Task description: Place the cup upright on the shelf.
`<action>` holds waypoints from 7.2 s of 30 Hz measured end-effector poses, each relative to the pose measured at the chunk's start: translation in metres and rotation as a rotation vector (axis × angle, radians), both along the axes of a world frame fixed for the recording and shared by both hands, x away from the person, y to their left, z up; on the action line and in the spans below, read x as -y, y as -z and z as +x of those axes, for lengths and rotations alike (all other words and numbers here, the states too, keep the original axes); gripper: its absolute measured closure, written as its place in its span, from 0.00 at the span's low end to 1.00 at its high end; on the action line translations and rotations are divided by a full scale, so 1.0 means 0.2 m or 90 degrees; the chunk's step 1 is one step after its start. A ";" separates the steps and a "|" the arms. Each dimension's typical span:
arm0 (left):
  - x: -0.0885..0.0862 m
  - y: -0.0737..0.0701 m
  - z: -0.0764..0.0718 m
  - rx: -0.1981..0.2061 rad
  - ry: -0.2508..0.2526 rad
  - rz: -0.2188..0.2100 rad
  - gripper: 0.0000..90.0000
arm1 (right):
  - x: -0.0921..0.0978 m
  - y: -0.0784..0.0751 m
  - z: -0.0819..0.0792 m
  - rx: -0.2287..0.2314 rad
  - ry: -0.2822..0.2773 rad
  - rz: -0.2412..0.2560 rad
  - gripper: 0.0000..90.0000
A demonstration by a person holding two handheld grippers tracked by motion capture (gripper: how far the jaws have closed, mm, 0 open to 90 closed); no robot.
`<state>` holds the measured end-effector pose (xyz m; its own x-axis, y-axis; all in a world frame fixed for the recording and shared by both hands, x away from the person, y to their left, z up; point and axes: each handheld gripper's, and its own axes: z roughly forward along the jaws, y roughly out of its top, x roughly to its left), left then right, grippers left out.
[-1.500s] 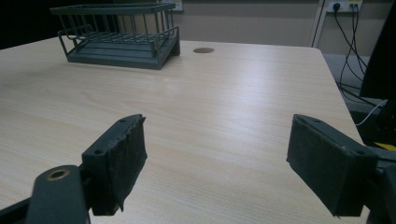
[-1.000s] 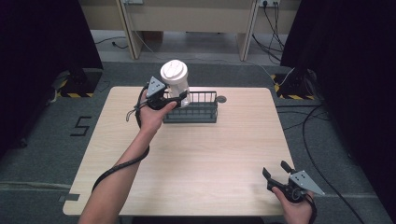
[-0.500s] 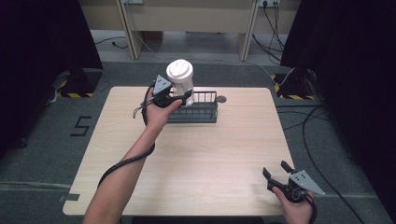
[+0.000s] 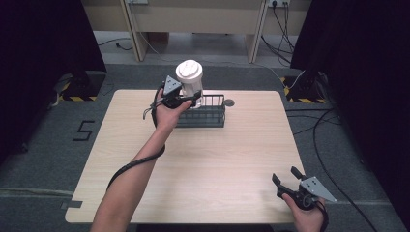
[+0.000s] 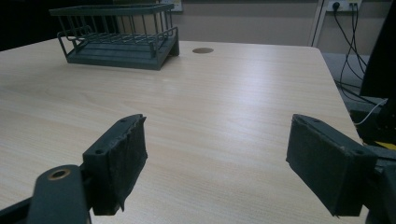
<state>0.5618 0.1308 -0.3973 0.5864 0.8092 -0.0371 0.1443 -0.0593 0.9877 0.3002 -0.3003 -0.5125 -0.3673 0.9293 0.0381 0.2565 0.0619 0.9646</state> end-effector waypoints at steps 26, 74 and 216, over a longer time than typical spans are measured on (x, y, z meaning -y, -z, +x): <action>0.04 0.10 0.08 -0.039 -0.028 0.005 0.19 | 0.00 0.00 0.00 0.000 -0.004 -0.002 0.23; 0.08 0.28 0.09 -0.078 -0.045 0.040 0.19 | 0.00 0.00 0.00 -0.004 -0.010 -0.006 0.23; -0.62 0.54 -0.97 -0.045 -0.045 0.044 0.17 | -0.02 0.00 0.00 -0.008 -0.012 -0.028 0.23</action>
